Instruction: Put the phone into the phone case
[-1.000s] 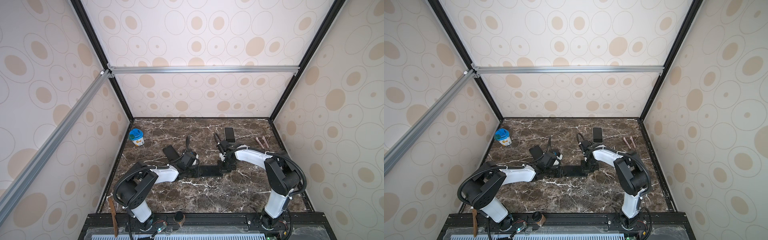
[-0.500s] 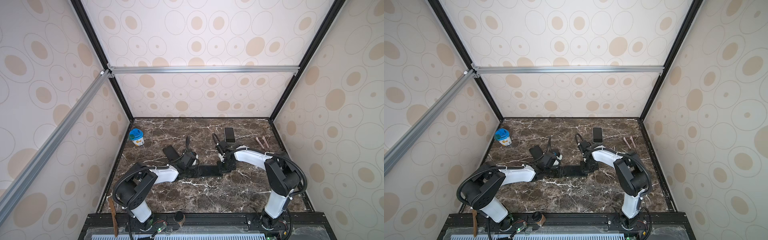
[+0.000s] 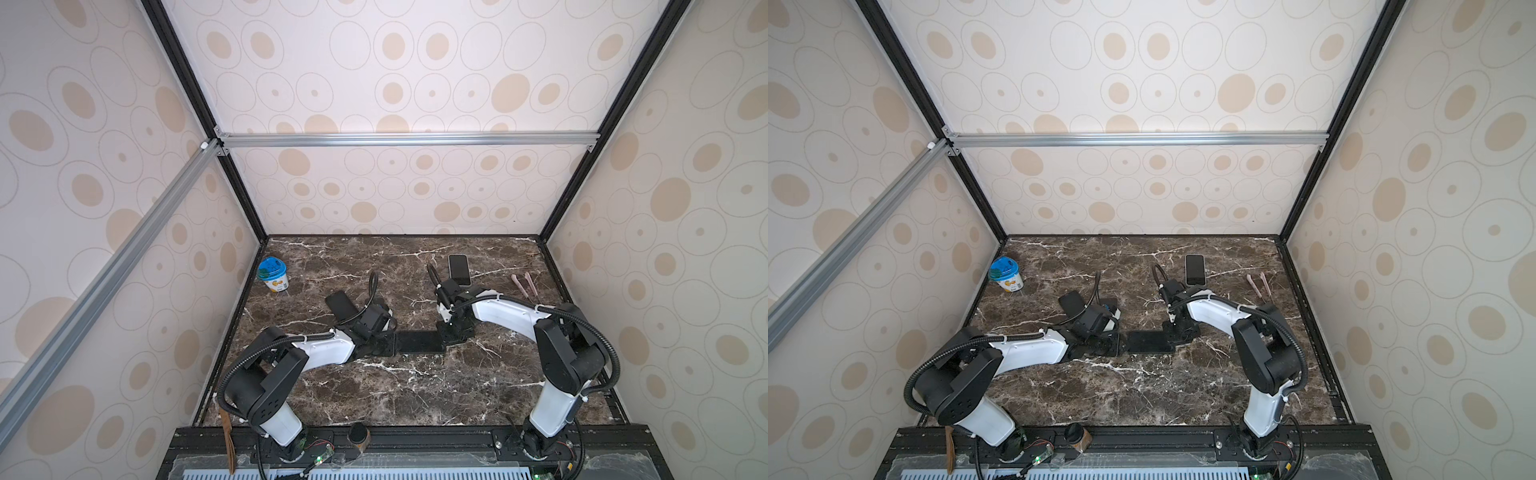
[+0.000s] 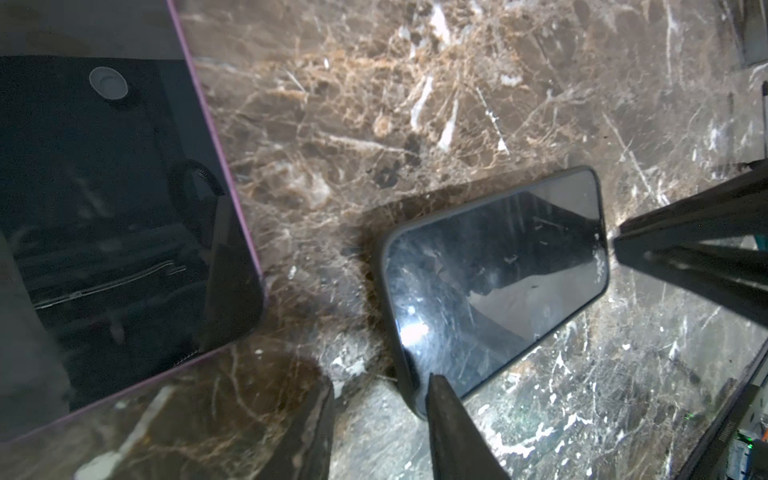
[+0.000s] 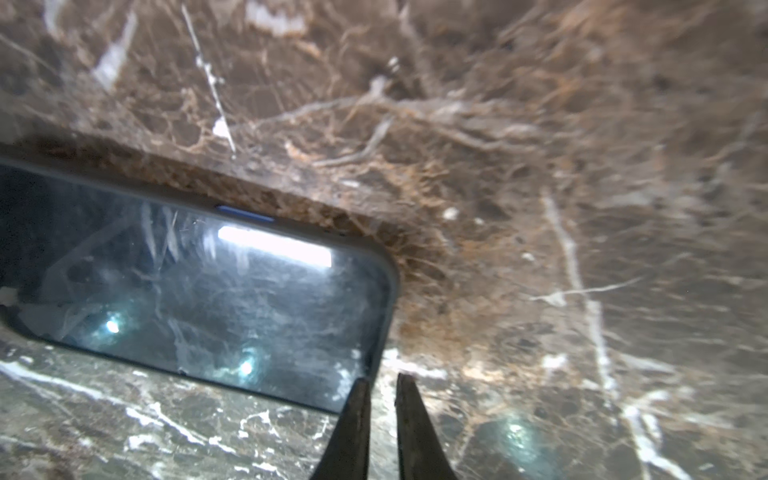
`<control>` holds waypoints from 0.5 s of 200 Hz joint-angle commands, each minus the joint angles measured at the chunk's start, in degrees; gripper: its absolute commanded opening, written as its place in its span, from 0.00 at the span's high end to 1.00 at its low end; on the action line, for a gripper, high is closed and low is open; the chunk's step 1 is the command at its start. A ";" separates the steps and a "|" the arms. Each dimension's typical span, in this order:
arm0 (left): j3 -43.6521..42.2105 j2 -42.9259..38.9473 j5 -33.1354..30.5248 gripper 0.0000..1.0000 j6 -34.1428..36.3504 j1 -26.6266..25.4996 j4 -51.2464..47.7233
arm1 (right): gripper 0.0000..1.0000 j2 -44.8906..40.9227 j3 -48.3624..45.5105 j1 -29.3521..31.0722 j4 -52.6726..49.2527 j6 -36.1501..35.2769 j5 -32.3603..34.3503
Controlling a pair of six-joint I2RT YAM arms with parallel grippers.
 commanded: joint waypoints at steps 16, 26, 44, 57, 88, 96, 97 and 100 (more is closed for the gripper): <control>3.80 -2.47 -2.54 0.61 2.17 0.57 -3.88 | 0.75 -2.15 3.88 -0.93 -3.77 -9.86 -2.02; 4.00 -3.49 -3.30 0.56 2.42 0.70 -4.59 | 0.67 -1.90 4.91 -0.88 -4.78 -13.01 -2.13; 3.99 -6.25 -5.55 0.40 2.84 1.04 -6.29 | 0.48 -2.56 5.39 -0.77 -5.14 -17.97 -1.98; 3.53 -8.60 -7.54 0.29 3.42 1.41 -7.72 | 0.34 -3.94 5.00 -0.29 -4.18 -21.86 -1.98; 2.15 -15.57 -11.99 0.07 6.41 2.36 -11.84 | 0.20 -7.89 2.93 1.70 2.78 -30.52 -0.24; 2.14 -17.25 -13.15 0.04 7.03 2.68 -13.57 | 0.16 -8.47 2.93 2.01 4.10 -31.87 -0.17; 2.14 -17.46 -13.27 0.04 7.11 2.68 -13.82 | 0.16 -8.50 2.97 1.98 4.23 -32.03 -0.28; 2.14 -17.93 -13.72 0.03 7.34 2.88 -14.59 | 0.15 -8.69 2.95 2.09 4.56 -32.56 -0.57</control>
